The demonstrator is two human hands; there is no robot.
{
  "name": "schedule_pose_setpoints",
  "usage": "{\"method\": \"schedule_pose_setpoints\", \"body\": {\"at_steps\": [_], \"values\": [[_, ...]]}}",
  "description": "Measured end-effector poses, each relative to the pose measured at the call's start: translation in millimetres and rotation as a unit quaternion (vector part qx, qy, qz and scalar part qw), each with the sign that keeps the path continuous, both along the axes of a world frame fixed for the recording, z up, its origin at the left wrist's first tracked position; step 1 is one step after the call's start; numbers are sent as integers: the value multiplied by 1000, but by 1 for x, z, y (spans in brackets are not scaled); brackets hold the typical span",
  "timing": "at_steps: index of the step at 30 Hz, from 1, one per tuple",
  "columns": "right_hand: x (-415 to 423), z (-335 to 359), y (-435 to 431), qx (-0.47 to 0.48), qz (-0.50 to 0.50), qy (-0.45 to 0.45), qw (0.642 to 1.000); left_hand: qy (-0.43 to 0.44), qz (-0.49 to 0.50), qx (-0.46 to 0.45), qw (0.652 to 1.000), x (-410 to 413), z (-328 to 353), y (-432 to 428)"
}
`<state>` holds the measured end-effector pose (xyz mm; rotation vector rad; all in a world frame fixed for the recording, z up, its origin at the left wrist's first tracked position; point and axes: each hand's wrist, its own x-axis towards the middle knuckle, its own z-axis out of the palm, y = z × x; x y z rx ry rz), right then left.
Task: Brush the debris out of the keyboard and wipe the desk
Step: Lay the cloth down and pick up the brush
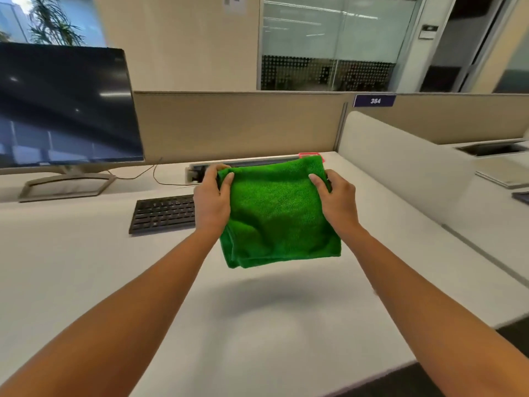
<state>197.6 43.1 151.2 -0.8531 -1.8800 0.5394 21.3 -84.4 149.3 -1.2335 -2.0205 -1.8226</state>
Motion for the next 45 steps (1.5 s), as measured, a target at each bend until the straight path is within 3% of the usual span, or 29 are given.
{"method": "schedule_pose_setpoints", "body": {"at_steps": [13, 21, 25, 28, 31, 35, 38, 45], "values": [[124, -10, 209, -89, -39, -126, 987, -72, -80, -69, 992, 113, -23, 211], [133, -43, 288, -138, -96, -203, 965, -161, -94, -172, 967, 125, -51, 300], [124, -66, 310, -168, -133, -184, 959, -199, -97, -227, 948, 127, -70, 325], [115, -86, 305, -163, -122, -182, 962, -132, -82, -272, 950, 132, -94, 327], [105, -108, 289, -152, -106, -281, 942, 1, -58, -329, 942, 137, -116, 320], [93, -130, 271, -148, -78, -453, 876, 132, -81, -476, 866, 146, -129, 310], [93, -135, 272, -135, -85, -470, 868, 164, -98, -522, 831, 149, -130, 310], [104, -135, 300, -141, -117, -469, 864, 183, -138, -540, 810, 148, -129, 338]]}}
